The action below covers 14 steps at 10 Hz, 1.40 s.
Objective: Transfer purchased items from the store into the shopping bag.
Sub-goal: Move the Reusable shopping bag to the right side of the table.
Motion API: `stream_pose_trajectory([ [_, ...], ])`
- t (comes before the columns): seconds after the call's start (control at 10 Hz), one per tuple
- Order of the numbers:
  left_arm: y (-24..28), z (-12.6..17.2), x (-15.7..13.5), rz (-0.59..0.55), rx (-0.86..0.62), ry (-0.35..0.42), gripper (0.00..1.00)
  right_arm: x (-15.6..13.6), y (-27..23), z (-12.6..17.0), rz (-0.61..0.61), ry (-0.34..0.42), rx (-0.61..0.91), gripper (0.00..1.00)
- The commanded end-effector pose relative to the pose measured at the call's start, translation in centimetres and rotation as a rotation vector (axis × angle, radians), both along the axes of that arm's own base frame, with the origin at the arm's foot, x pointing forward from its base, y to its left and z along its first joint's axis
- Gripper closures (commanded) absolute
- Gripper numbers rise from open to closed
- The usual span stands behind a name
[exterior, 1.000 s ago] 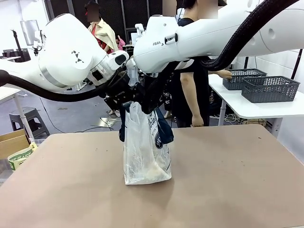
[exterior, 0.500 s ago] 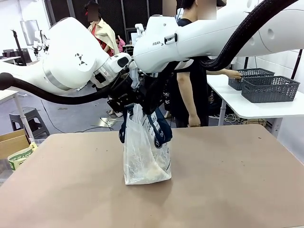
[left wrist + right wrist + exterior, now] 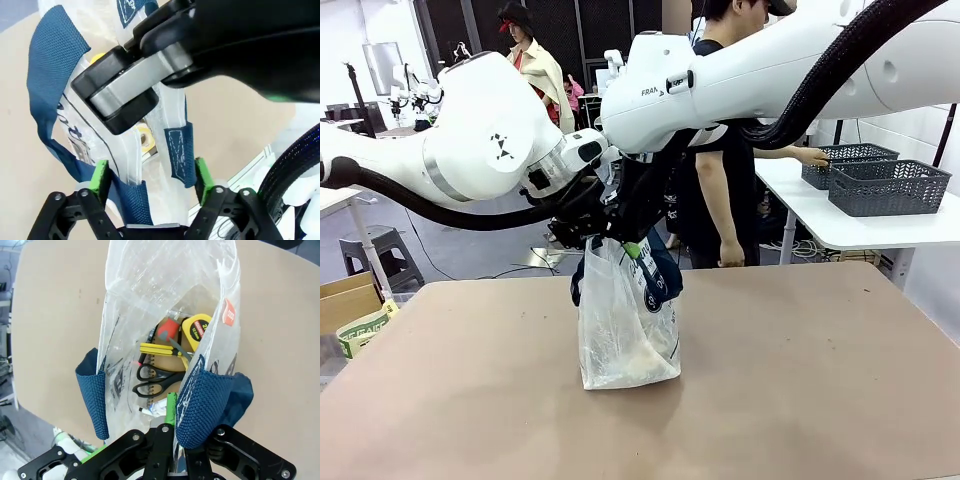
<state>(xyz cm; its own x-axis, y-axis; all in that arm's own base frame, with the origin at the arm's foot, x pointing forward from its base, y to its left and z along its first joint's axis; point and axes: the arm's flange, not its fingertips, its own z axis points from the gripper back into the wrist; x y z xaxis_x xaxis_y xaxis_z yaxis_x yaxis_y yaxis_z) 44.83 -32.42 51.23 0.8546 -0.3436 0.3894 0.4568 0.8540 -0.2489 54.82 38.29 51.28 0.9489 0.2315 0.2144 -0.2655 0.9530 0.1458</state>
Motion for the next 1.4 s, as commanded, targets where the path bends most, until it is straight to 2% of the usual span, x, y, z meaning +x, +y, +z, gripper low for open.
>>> stream_pose_trajectory([
  [0.0,-0.3,0.0,-0.2,0.015,0.022,-0.016,0.58,0.5,0.0,0.0,0.009,-0.01,0.006,1.0],
  [0.2,-0.2,0.2,-0.3,0.023,0.011,-0.024,0.98,0.4,0.0,-0.1,0.015,-0.009,0.007,1.0],
  [0.3,-0.2,0.2,-0.4,0.027,0.007,-0.03,1.0,0.4,0.0,-0.1,0.018,-0.007,0.007,1.0],
  [1.1,0.3,0.5,-0.8,0.025,0.008,-0.032,1.0,0.6,-0.6,0.1,0.076,-0.003,0.017,1.0],
  [1.3,0.3,0.7,-0.9,-0.002,0.022,-0.062,1.0,0.7,-1.1,0.3,0.13,0.001,0.047,1.0],
])
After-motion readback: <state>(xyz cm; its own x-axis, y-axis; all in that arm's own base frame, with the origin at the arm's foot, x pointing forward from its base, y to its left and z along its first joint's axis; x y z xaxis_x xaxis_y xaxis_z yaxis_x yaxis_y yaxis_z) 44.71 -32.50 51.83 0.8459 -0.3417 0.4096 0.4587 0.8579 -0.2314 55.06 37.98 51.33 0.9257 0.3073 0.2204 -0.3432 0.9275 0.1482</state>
